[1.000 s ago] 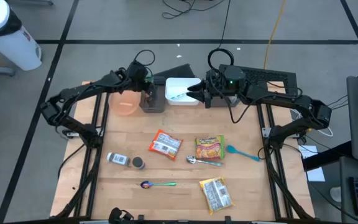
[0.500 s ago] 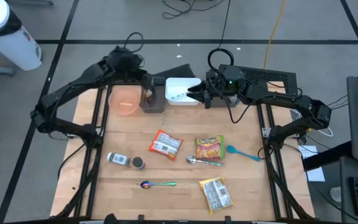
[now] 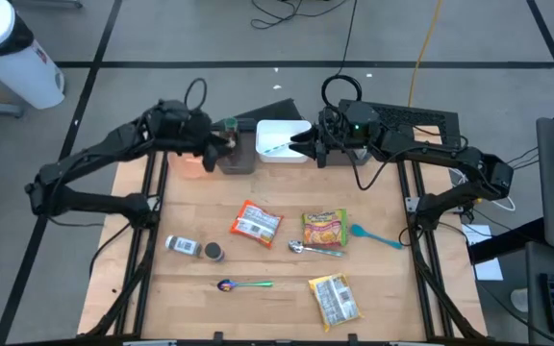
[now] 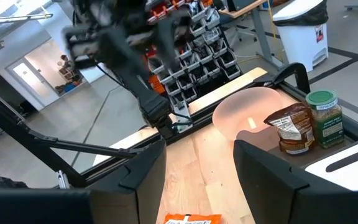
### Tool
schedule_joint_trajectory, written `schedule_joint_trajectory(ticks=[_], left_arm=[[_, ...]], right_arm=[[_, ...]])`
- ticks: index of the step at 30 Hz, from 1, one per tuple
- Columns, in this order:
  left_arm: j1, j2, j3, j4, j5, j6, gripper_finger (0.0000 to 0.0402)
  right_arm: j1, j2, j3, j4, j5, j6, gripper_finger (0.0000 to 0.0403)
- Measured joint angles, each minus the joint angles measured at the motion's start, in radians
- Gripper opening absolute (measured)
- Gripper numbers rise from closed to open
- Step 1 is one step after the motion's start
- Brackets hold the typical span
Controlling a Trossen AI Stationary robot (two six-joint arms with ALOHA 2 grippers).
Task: Pick & Place Food Item
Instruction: Put the blue baby spoon into the white bin
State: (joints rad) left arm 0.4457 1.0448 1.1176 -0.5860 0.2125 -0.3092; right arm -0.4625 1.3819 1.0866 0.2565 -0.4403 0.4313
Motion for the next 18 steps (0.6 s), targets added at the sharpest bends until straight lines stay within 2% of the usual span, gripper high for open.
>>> schedule_joint_trajectory(ticks=[5,11,18], left_arm=[[-0.103,0.001,-0.055,0.023,0.001,-0.067,0.0186],[-0.193,0.020,-0.061,0.029,-0.001,-0.085,0.0186],[-0.235,0.019,-0.061,0.061,-0.055,-0.063,0.0186]], right_arm=[[0.000,0.000,0.000,0.000,0.002,0.001,0.0181],[0.007,0.000,0.000,0.018,0.010,0.001,0.0181],[0.082,0.000,0.000,0.035,0.212,0.001,0.0181]])
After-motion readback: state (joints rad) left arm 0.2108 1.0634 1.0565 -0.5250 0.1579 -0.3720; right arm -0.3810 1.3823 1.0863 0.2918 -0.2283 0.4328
